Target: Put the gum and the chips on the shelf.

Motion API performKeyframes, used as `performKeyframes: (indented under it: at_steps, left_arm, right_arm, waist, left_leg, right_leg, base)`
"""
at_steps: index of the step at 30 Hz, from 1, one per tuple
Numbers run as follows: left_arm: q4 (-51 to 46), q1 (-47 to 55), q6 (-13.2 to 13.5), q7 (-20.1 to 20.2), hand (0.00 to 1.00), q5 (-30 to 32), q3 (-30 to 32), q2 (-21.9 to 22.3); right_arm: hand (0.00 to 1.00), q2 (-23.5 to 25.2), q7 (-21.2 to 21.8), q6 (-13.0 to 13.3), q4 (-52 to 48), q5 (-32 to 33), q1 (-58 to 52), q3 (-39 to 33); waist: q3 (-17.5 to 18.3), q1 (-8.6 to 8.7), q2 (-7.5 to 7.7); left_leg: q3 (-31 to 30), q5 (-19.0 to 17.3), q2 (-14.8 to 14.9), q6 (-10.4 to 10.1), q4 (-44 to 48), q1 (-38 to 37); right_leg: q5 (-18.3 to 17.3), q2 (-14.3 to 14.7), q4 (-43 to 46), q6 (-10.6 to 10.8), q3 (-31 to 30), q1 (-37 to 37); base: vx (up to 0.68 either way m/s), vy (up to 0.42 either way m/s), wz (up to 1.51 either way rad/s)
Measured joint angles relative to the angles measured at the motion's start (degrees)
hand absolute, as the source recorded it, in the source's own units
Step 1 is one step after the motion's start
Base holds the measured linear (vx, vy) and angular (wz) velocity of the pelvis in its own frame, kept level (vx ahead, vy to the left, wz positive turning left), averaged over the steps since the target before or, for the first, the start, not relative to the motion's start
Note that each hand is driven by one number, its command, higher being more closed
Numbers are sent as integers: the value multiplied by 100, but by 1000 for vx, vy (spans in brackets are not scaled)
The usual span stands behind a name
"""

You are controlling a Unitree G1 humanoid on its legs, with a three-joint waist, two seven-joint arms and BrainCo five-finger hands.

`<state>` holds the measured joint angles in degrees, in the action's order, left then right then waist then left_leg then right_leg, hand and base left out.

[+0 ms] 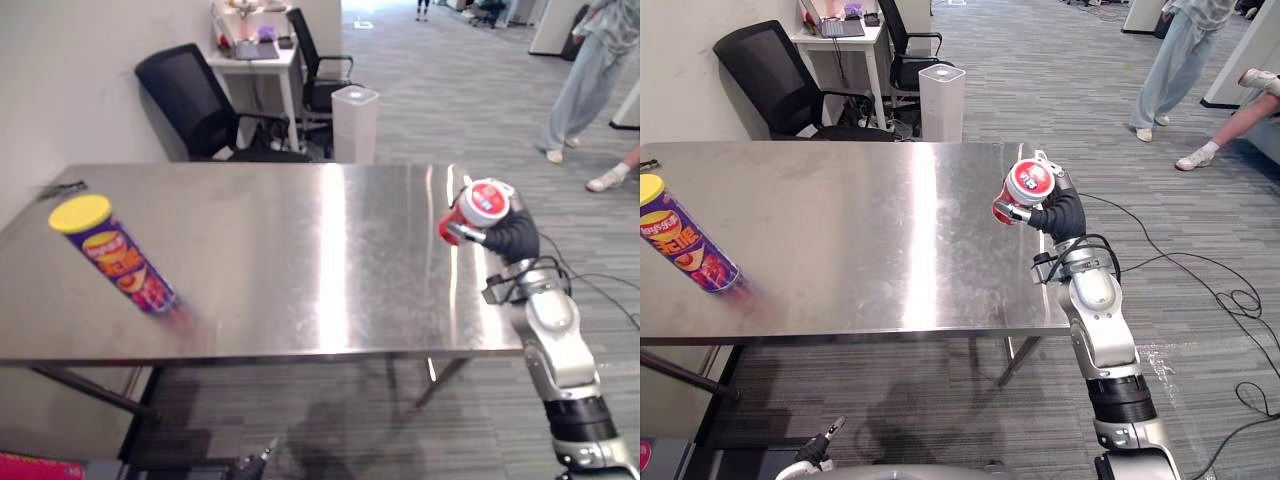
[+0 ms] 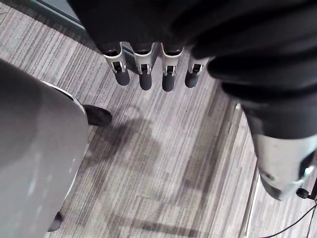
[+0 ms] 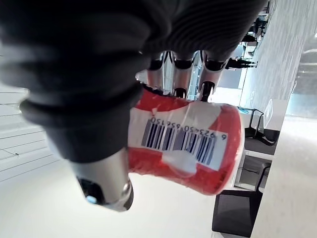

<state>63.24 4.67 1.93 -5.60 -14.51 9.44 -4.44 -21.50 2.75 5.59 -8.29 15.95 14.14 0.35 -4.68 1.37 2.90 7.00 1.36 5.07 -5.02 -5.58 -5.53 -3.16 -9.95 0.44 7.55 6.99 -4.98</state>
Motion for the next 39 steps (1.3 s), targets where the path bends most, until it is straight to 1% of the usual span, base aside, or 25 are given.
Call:
performKeyframes:
  at_steps: [4,8,12,13,14,15,16,17,18,19,20,21,22,23,24,25,26,27,28,29,30,31,33,35,39]
  left_arm:
    - [-4,-21,0,75,0,-59,1,-47]
    - [-45,-88,2,205,0,-295,30,-107]
    - [-191,-110,2,425,0,-461,174,-16]
    - [-267,-105,2,483,0,-491,210,41]
    - [-267,-123,4,495,0,-509,229,26]
    - [-264,-238,3,553,0,-555,447,-25]
    - [-260,-278,-1,568,0,-564,523,-28]
    - [-269,-288,0,591,0,-565,666,-6]
    - [-271,-225,0,591,0,-564,680,7]
    - [-269,-183,-6,603,0,-563,679,26]
    - [-255,-169,-5,608,0,-563,717,49]
    - [-235,-170,-5,611,0,-563,763,66]
    - [-228,-156,-9,610,0,-565,847,115]
    - [-294,-117,-5,612,0,-564,762,139]
    - [-341,-86,0,612,0,-564,743,142]
    - [-320,-92,-6,607,0,-562,772,155]
    - [-241,-51,-20,609,0,-558,802,182]
    - [-225,22,-40,600,0,-542,875,218]
    - [-217,93,-84,599,0,-515,833,215]
    - [-217,93,-84,599,0,-515,833,215]
    - [-207,100,-87,589,0,-445,843,183]
    - [-191,103,-80,569,0,-391,856,172]
    - [-184,104,-80,543,0,-188,829,145]
    - [-179,123,-70,536,0,-95,814,98]
    - [-189,183,-53,538,0,-119,804,17]
  right_arm:
    - [100,11,-7,-13,1,29,-81,3]
    - [100,161,-12,-18,-1,32,-73,44]
    - [100,262,37,-20,11,38,70,324]
    - [100,252,40,-22,38,42,179,356]
    - [100,256,41,-22,62,43,203,349]
    - [100,246,62,-23,96,43,239,226]
    - [100,258,60,-23,96,43,241,140]
    - [100,344,40,-23,103,38,238,-48]
    - [100,425,18,-21,117,38,225,-144]
    - [100,457,-10,-14,124,35,172,-268]
    - [100,447,-21,-15,135,30,164,-395]
    - [100,450,-30,-15,135,30,156,-452]
    - [100,435,-56,-13,132,28,162,-550]
    - [100,450,-77,-13,147,19,150,-650]
    - [100,448,-77,-8,156,15,129,-690]
    - [100,451,-78,1,175,-5,98,-770]
    - [100,496,-94,10,227,-22,120,-859]
    - [100,525,-124,2,244,-26,59,-905]
    - [100,515,-135,-3,245,-32,20,-949]
    - [100,515,-135,-3,245,-32,20,-949]
    - [100,555,-136,-3,199,-39,-67,-953]
    - [100,637,-140,-4,192,-54,-74,-955]
    - [100,750,-207,-5,194,-250,-133,-957]
    - [100,833,-327,-1,193,-273,-295,-997]
    - [100,907,-416,-3,201,-475,-468,-983]
  waist:
    - [-6,-2,51]
    - [-149,-25,121]
    - [-279,-49,-76]
    - [-355,-159,-203]
    - [-367,-182,-169]
    - [-441,-238,-17]
    - [-458,-230,23]
    - [-472,-184,53]
    - [-477,-144,61]
    - [-443,-131,-5]
    - [-398,-140,-123]
    - [-401,-136,-119]
    - [-369,-160,-199]
    - [-336,-139,-161]
    - [-274,-114,-146]
    - [-171,-51,-208]
    - [-174,-94,-230]
    - [-163,-96,-273]
    - [-159,-23,-320]
    - [-159,-23,-320]
    - [-148,-20,-267]
    - [-161,-29,-240]
    - [-161,-56,-233]
    - [-158,-94,-198]
    - [-179,-176,-128]
  left_leg:
    - [-262,124,-23,-10,27,270]
    - [-799,29,-58,-83,685,757]
    - [-1723,459,29,-345,493,1426]
    - [-1815,368,190,-394,60,1529]
    - [-1584,87,255,-208,-12,1575]
    - [-607,196,205,280,262,1842]
    - [-180,315,171,497,642,1995]
    - [525,430,168,715,1598,2174]
    - [828,334,277,776,2241,2135]
    - [1038,-225,473,717,2786,2029]
    - [1168,-510,673,678,3202,1928]
    - [1204,-565,734,687,3308,1901]
    - [1335,-481,632,689,3249,2025]
    - [1277,-293,399,801,2883,2054]
    - [1070,-109,206,734,2295,1939]
    - [815,-61,42,747,1505,1690]
    - [1073,-440,134,656,1869,1580]
    - [1249,-575,233,482,1747,1356]
    - [1311,-497,110,324,1266,1210]
    - [1311,-497,110,324,1266,1210]
    - [1278,-188,-94,402,763,1183]
    - [1285,-66,-216,474,490,1087]
    - [1301,24,-385,461,108,828]
    - [1296,11,-538,507,-19,695]
    - [1377,-47,-616,595,-19,640]
  right_leg:
    - [-420,-92,965,-48,113,559]
    - [-811,-206,1641,-148,481,718]
    - [-1169,-197,2302,-362,1310,1195]
    - [-1253,-131,2359,-495,1704,1283]
    - [-1227,-156,2237,-583,1862,1265]
    - [-1164,-432,2171,-691,2262,1273]
    - [-1156,-578,2187,-710,2473,1262]
    - [-1142,-794,2222,-726,2908,1172]
    - [-1149,-897,2299,-736,3204,1078]
    - [-1165,-1000,2397,-762,3606,957]
    - [-1168,-1129,2552,-767,3950,869]
    - [-1168,-1228,2664,-767,4087,852]
    - [-1172,-1341,2920,-751,4310,841]
    - [-1258,-1290,2720,-652,4221,862]
    - [-1239,-1194,2422,-626,4171,866]
    - [-942,-1124,1998,-622,4370,792]
    - [-816,-1208,1988,-519,4640,694]
    - [-765,-1279,2084,-450,4852,616]
    - [-703,-1330,2094,-405,5064,566]
    - [-703,-1330,2094,-405,5064,566]
    - [-457,-1408,1964,-420,5236,559]
    - [-296,-1415,1835,-403,5256,528]
    - [-58,-1478,1717,-400,5216,449]
    - [111,-1557,1664,-414,5153,356]
    - [355,-1510,1419,-425,4763,363]
  base:
    - [-57,-21,30]
    - [-95,-63,71]
    - [-198,-160,108]
    - [-273,-230,121]
    - [-237,-166,149]
    - [-156,-84,128]
    - [-165,-118,182]
    - [-137,-141,167]
    - [-137,-131,195]
    - [-138,-47,172]
    - [-116,-22,151]
    - [-105,69,143]
    - [-135,96,155]
    - [-184,107,161]
    - [-162,108,160]
    - [-104,89,128]
    - [-130,107,140]
    - [-133,146,131]
    - [-143,178,96]
    - [-123,230,89]
    - [-118,215,48]
    - [-112,233,48]
    - [-63,218,-3]
    - [-41,165,-4]
    - [16,104,-9]
